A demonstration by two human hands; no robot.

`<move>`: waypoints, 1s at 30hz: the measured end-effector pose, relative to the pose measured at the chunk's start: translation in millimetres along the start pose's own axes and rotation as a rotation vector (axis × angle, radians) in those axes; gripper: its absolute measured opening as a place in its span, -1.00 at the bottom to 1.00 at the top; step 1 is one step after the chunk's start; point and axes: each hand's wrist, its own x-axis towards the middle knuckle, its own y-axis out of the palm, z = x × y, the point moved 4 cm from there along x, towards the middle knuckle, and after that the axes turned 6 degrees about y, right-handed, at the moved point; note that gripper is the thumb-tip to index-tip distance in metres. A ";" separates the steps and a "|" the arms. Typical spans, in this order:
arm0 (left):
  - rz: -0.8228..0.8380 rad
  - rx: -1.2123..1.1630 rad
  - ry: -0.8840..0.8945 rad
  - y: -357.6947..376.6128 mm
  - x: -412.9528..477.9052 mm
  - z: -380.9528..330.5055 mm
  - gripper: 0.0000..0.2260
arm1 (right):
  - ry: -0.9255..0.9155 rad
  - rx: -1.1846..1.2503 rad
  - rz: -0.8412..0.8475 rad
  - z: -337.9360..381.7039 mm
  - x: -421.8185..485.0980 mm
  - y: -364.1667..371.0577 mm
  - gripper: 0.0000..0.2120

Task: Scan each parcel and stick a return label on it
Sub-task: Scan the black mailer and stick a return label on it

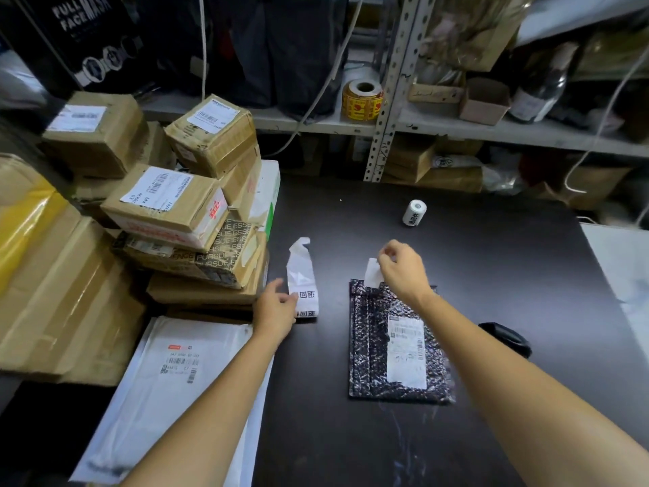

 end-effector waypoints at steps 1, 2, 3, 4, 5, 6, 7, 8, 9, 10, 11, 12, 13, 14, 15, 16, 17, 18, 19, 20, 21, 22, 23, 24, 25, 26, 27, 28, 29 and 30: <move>-0.009 0.009 0.034 2.9 -3.8 -5.9 -0.53 | 0.010 -0.032 0.018 -4.9 -4.1 -8.3 -0.86; -0.024 0.053 0.083 5.7 -8.8 -11.4 -0.48 | 0.028 -0.052 0.042 -10.0 -9.1 -15.2 -0.84; -0.055 0.135 0.140 8.5 -14.5 -16.7 -0.46 | 0.045 -0.070 0.061 -15.8 -14.4 -21.6 -0.82; -0.098 0.247 0.183 11.1 -21.6 -21.2 -0.47 | 0.059 -0.092 0.072 -22.3 -19.3 -27.3 -0.80; -0.142 0.357 0.218 13.3 -29.2 -24.1 -0.47 | 0.072 -0.113 0.081 -29.9 -24.2 -32.2 -0.78; -0.180 0.435 0.254 15.5 -37.1 -27.0 -0.48 | 0.086 -0.125 0.096 -38.0 -28.7 -36.3 -0.76; -0.204 0.477 0.297 18.1 -43.8 -29.0 -0.52 | 0.102 -0.127 0.123 -46.5 -33.1 -39.2 -0.72; -0.199 0.495 0.334 22.6 -49.9 -29.8 -0.59 | 0.125 -0.113 0.159 -55.3 -37.8 -40.9 -0.66; -0.151 0.500 0.344 29.1 -54.1 -28.1 -0.67 | 0.155 -0.077 0.196 -64.5 -42.4 -42.4 -0.60; -0.055 0.500 0.316 38.4 -56.7 -23.4 -0.72 | 0.193 -0.020 0.232 -73.8 -47.0 -42.9 -0.55; 0.079 0.498 0.251 49.8 -60.2 -16.4 -0.73 | 0.234 0.051 0.262 -82.6 -51.9 -43.6 -0.56; 0.218 0.484 0.165 61.1 -65.3 -7.7 -0.71 | 0.269 0.120 0.288 -90.8 -57.0 -44.1 -0.61; 0.322 0.456 0.077 70.4 -71.4 1.3 -0.66 | 0.293 0.175 0.309 -98.5 -62.1 -44.4 -0.70; 0.371 0.423 0.013 77.6 -76.9 8.3 -0.61 | 0.304 0.201 0.323 -106.4 -66.1 -44.0 -0.77; 0.375 0.387 -0.022 82.8 -80.6 13.7 -0.57 | 0.307 0.204 0.329 -114.4 -69.8 -43.1 -0.83; 0.360 0.347 -0.048 86.7 -83.2 17.3 -0.55 | 0.311 0.180 0.331 -122.9 -73.0 -41.4 -0.90; 0.343 0.303 -0.074 89.8 -84.7 20.0 -0.54 | 0.315 0.156 0.335 -130.8 -76.9 -39.3 -0.97; 0.330 0.266 -0.101 92.3 -85.3 22.3 -0.53 | 0.319 0.135 0.340 -138.1 -80.3 -36.2 -0.96; 0.322 0.238 -0.120 94.6 -84.9 24.4 -0.52 | 0.325 0.128 0.343 -145.4 -83.3 -32.8 -0.92; 0.320 0.212 -0.136 96.7 -83.9 26.3 -0.52 | 0.334 0.127 0.342 -151.6 -86.1 -29.5 -0.90; 0.327 0.180 -0.150 99.1 -83.1 27.7 -0.53 | 0.341 0.133 0.340 -157.5 -88.7 -26.4 -0.89; 0.340 0.147 -0.162 101.8 -82.9 28.3 -0.58 | 0.345 0.134 0.340 -161.9 -91.4 -23.7 -0.88; 0.351 0.127 -0.164 104.7 -82.8 28.6 -0.64 | 0.346 0.134 0.340 -166.4 -93.1 -21.1 -0.86; 0.350 0.126 -0.153 107.5 -82.2 28.2 -0.70 | 0.345 0.126 0.342 -169.7 -94.7 -19.3 -0.85; 0.339 0.139 -0.133 109.7 -81.3 27.4 -0.74 | 0.342 0.120 0.342 -172.8 -95.5 -17.7 -0.85; 0.321 0.155 -0.110 111.7 -80.5 25.7 -0.78 | 0.339 0.114 0.341 -174.6 -96.1 -17.1 -0.84; 0.303 0.162 -0.085 113.5 -79.9 23.0 -0.83 | 0.332 0.108 0.336 -176.6 -95.8 -16.9 -0.84; 0.291 0.151 -0.070 115.5 -79.8 20.2 -0.88 | 0.322 0.096 0.330 -177.5 -95.5 -17.4 -0.84; 0.286 0.134 -0.062 117.4 -79.4 18.3 -0.92 | 0.310 0.086 0.326 -178.3 -94.7 -17.7 -0.83; 0.284 0.122 -0.062 119.1 -78.8 16.8 -0.93 | 0.303 0.080 0.324 -178.3 -94.5 -17.9 -0.83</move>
